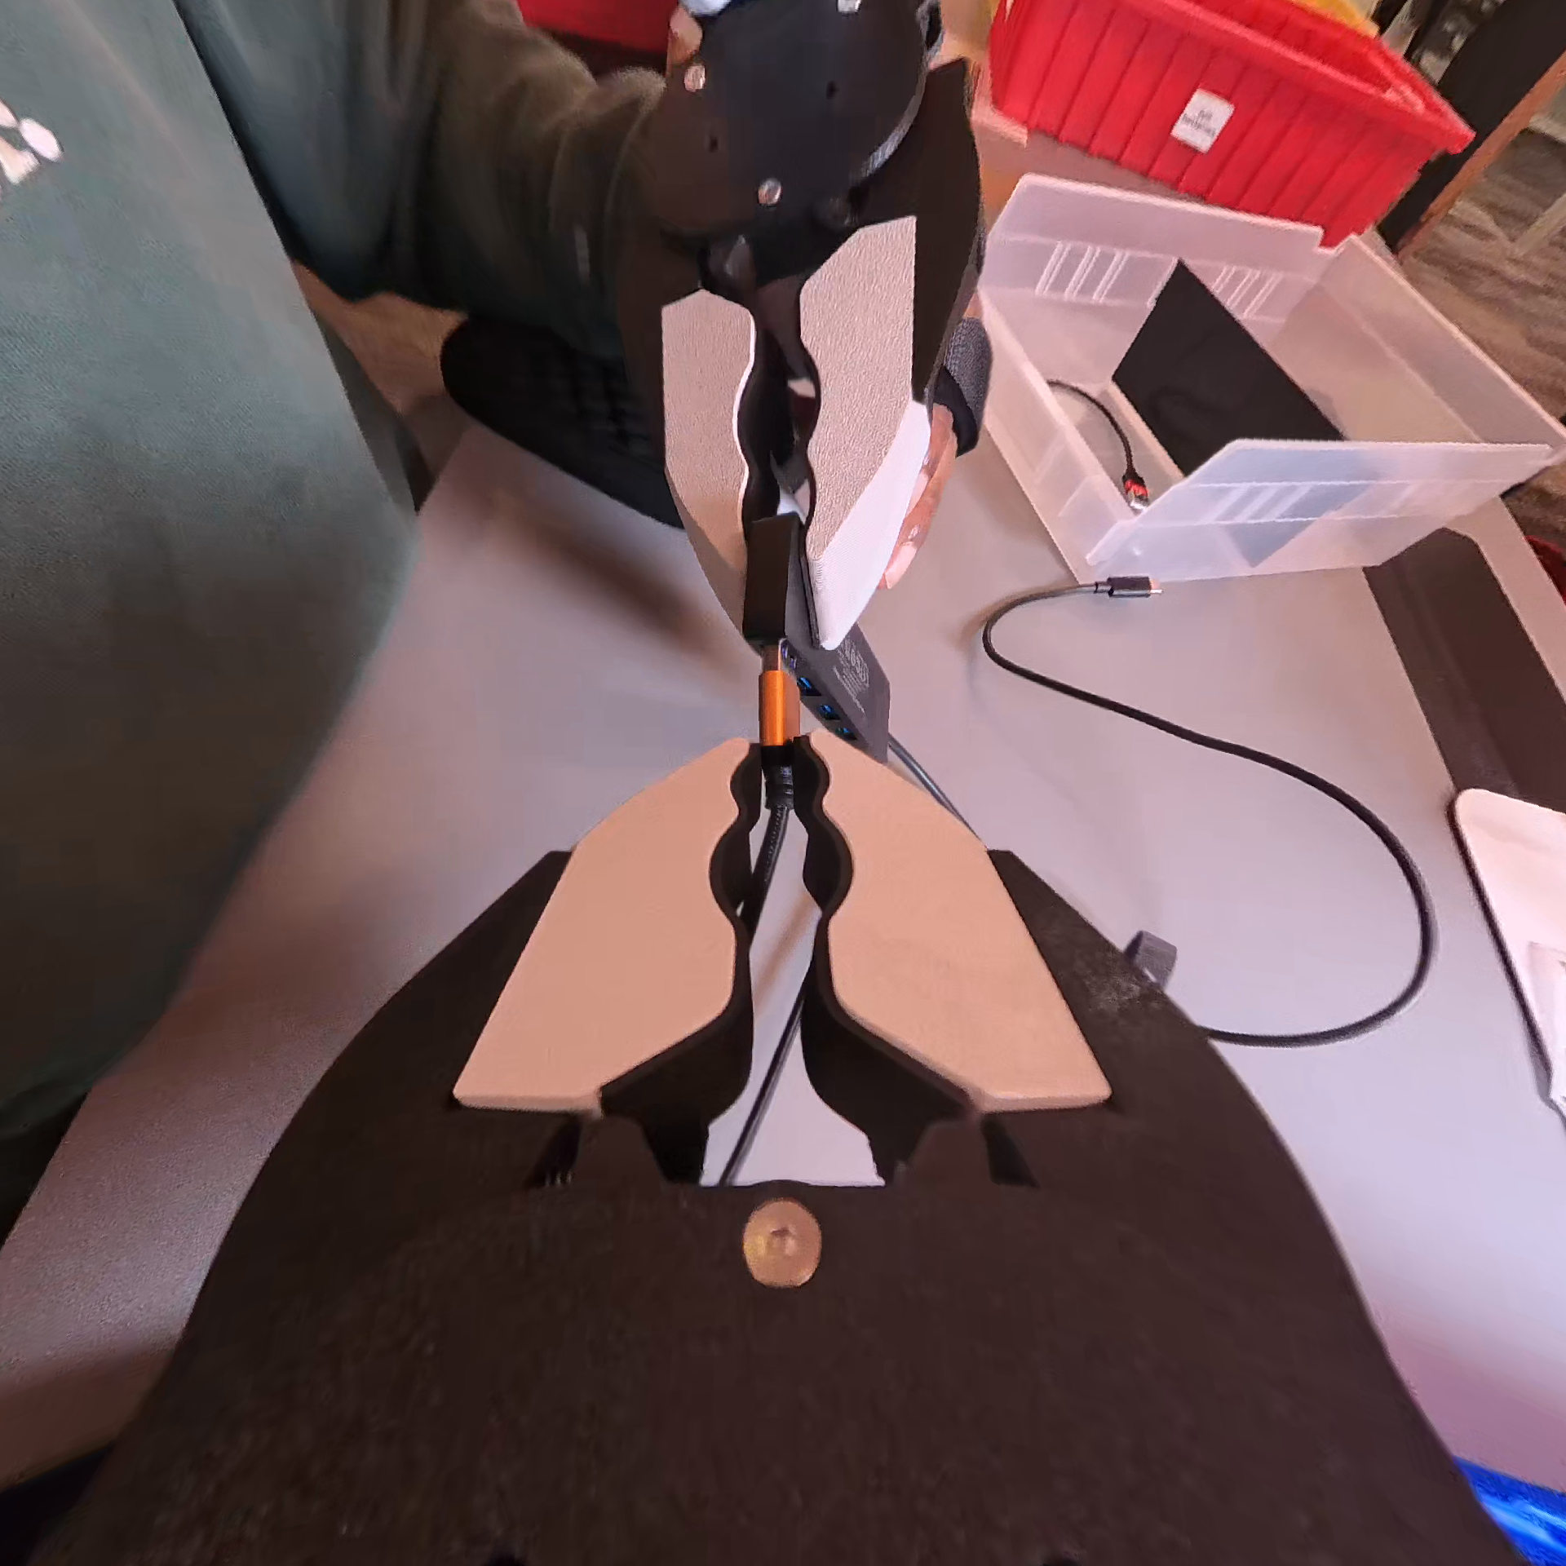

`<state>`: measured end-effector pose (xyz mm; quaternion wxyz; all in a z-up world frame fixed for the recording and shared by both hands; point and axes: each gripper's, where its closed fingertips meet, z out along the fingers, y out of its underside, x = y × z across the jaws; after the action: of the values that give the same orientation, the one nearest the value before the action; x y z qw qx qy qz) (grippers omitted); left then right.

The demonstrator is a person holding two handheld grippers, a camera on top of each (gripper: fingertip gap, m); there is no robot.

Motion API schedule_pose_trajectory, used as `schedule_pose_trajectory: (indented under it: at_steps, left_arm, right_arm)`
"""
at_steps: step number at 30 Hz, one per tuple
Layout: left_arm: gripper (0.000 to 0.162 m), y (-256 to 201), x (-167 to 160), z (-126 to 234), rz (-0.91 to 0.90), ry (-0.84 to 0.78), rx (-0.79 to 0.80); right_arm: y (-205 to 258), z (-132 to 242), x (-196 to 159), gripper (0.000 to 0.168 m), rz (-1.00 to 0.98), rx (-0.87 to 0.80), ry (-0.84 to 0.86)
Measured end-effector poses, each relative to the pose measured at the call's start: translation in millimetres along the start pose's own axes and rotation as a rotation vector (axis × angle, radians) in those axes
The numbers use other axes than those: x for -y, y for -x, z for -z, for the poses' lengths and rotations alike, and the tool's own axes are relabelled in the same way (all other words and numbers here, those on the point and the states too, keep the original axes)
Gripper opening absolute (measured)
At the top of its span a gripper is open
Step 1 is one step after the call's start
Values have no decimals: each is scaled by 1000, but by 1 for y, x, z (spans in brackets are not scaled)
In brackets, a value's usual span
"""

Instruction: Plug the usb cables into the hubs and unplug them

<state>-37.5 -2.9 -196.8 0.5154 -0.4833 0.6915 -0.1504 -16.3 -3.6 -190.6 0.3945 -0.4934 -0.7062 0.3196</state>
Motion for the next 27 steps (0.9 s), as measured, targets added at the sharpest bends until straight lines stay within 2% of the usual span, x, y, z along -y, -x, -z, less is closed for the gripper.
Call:
schedule_pose_trajectory:
  at_steps: [7, 15, 19, 24, 27]
  left_arm:
    - [11, 3, -8, -1, 15, 58, 33]
    - [11, 12, -13, 2, 29, 14, 79]
    - [12, 19, -10, 5, 37, -60, 119]
    - [12, 18, -15, 4, 35, -69, 123]
    - [12, 20, -17, 6, 48, -72, 131]
  right_arm:
    - [-3, -7, 3, 6, 65, -72, 31]
    - [-9, -9, 20, 7, 64, -97, -41]
    - [-13, -8, 29, 7, 32, -121, -103]
    - [-13, -7, 28, 8, -42, -107, -154]
    - [-19, 3, 28, 15, -125, -94, -211]
